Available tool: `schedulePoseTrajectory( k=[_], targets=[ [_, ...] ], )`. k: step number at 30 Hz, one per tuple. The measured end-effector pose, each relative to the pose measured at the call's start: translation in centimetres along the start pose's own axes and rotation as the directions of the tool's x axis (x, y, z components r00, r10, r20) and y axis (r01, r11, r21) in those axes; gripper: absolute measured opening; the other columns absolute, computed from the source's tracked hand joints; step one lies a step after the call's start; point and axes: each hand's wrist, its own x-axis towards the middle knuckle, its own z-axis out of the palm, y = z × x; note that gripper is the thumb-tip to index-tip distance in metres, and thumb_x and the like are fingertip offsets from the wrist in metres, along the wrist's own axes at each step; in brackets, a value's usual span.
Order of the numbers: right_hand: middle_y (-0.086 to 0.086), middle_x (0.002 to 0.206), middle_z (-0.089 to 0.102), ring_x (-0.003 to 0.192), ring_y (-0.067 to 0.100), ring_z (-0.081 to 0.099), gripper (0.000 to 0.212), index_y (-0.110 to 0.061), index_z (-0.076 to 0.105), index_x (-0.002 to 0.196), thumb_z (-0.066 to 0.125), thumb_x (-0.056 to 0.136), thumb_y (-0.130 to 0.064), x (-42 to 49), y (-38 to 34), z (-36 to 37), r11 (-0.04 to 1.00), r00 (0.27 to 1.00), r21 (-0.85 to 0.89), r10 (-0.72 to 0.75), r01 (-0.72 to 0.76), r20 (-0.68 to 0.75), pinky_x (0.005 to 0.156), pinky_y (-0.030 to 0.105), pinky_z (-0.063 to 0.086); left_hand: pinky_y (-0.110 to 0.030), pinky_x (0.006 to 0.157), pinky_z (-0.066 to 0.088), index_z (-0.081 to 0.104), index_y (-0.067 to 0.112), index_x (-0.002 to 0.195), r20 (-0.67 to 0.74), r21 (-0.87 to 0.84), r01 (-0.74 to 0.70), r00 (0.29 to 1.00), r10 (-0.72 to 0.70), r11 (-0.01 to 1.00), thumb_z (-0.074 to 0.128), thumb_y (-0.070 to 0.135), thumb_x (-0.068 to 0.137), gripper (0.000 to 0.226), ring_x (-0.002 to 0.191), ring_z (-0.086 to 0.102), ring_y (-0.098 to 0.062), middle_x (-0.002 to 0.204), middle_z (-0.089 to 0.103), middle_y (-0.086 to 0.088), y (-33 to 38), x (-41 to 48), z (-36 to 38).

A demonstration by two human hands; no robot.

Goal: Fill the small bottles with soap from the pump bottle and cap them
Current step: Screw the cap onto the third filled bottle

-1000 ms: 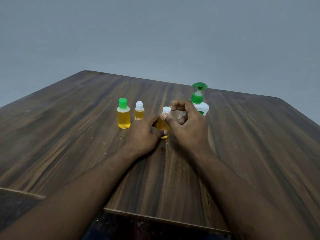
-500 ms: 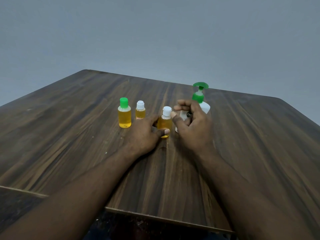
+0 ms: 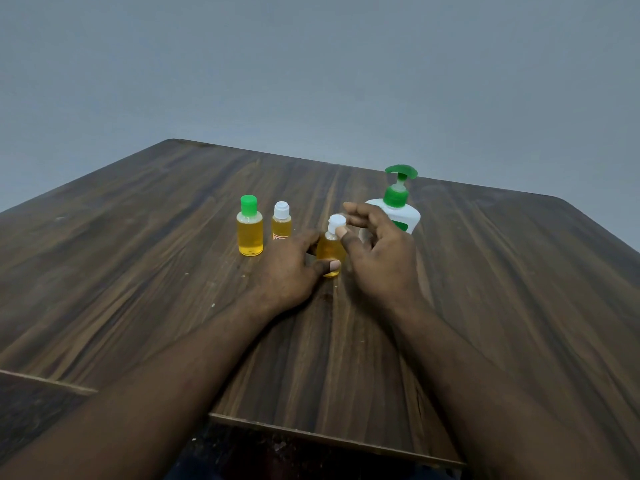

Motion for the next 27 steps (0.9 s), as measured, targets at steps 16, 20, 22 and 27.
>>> schedulePoseTrajectory(
  k=[16, 20, 22, 27],
  targets=[
    [-0.011, 0.095, 0.077, 0.091, 0.0, 0.071, 0.022, -0.022, 0.077, 0.105, 0.085, 0.085, -0.021, 0.8, -0.4, 0.5, 0.987, 0.994, 0.124, 0.103, -0.105, 0.022, 0.085, 0.033, 0.061, -0.036, 0.079, 0.055, 0.053, 0.026, 0.145, -0.01, 0.096, -0.031, 0.999, 0.032, 0.995, 0.071, 0.043, 0.093, 0.058, 0.103, 0.065, -0.017, 0.121, 0.071, 0.004, 0.6, -0.4, 0.0],
    [-0.017, 0.087, 0.076, 0.085, -0.005, 0.072, 0.023, -0.025, 0.076, 0.097, 0.09, 0.079, -0.025, 0.7, -0.9, 1.3, 0.987, 0.988, 0.097, 0.135, -0.128, -0.072, 0.079, 0.026, 0.061, -0.035, 0.067, 0.052, 0.059, 0.022, 0.127, -0.074, 0.215, -0.013, 0.997, 0.029, 0.977, 0.072, 0.042, 0.09, 0.044, 0.085, 0.063, -0.017, 0.1, 0.071, 0.003, 1.0, -0.4, 0.2],
    [-0.019, 0.088, 0.076, 0.086, -0.007, 0.07, 0.023, -0.027, 0.076, 0.098, 0.09, 0.079, -0.03, 0.3, -1.1, 1.8, 0.994, 0.987, 0.026, 0.109, -0.107, -0.114, 0.079, 0.025, 0.06, -0.033, 0.063, 0.049, 0.061, 0.02, 0.12, -0.099, 0.231, 0.006, 0.995, 0.017, 0.973, 0.073, 0.037, 0.089, 0.038, 0.079, 0.061, -0.017, 0.096, 0.07, 0.001, 1.1, -0.5, 0.1],
    [-0.015, 0.099, 0.076, 0.097, 0.0, 0.07, 0.025, -0.025, 0.074, 0.108, 0.085, 0.085, -0.029, -0.2, -0.8, 1.3, 0.999, 0.999, 0.028, 0.042, -0.041, -0.033, 0.085, 0.03, 0.061, -0.034, 0.061, 0.053, 0.06, 0.024, 0.107, -0.126, 0.217, 0.044, 0.992, -0.016, 0.975, 0.071, 0.046, 0.086, 0.032, 0.075, 0.06, -0.012, 0.087, 0.066, 0.005, 1.8, -1.0, -0.3]
  ],
)
